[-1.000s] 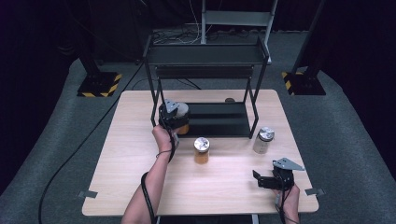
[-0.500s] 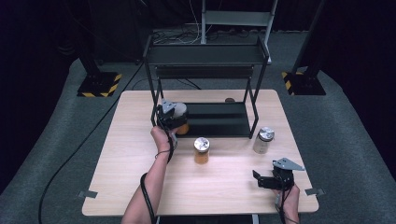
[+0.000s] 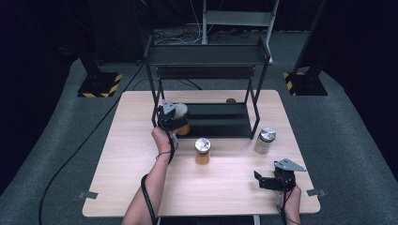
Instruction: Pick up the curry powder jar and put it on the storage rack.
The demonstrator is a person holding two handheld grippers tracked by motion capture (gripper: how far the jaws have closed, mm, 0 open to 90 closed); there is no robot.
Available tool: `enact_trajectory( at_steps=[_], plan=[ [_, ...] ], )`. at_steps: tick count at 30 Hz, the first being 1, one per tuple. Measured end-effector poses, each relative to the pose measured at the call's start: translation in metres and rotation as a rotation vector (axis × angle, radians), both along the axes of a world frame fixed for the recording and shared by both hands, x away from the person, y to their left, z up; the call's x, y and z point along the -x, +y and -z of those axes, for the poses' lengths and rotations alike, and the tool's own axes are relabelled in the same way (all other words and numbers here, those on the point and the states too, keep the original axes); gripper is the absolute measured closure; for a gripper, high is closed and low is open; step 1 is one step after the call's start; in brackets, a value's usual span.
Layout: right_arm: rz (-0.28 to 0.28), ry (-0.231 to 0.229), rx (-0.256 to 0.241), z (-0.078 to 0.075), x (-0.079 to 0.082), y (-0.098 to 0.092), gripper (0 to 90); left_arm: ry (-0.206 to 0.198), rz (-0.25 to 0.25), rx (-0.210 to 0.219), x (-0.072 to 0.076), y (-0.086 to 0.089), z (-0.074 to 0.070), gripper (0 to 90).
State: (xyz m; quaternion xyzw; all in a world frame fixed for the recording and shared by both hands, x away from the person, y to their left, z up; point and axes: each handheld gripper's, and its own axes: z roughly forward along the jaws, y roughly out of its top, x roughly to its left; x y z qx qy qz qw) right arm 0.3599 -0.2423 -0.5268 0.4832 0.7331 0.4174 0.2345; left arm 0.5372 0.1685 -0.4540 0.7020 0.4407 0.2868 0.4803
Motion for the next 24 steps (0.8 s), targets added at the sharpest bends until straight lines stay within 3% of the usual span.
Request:
enact_trajectory(
  at_steps=[24],
  plan=[
    [-0.008,0.005,0.003,0.0001,-0.0006,0.0004,1.1,0.015,0.02,-0.021,-0.0006,0.0018,-0.0023,33.4]
  ],
)
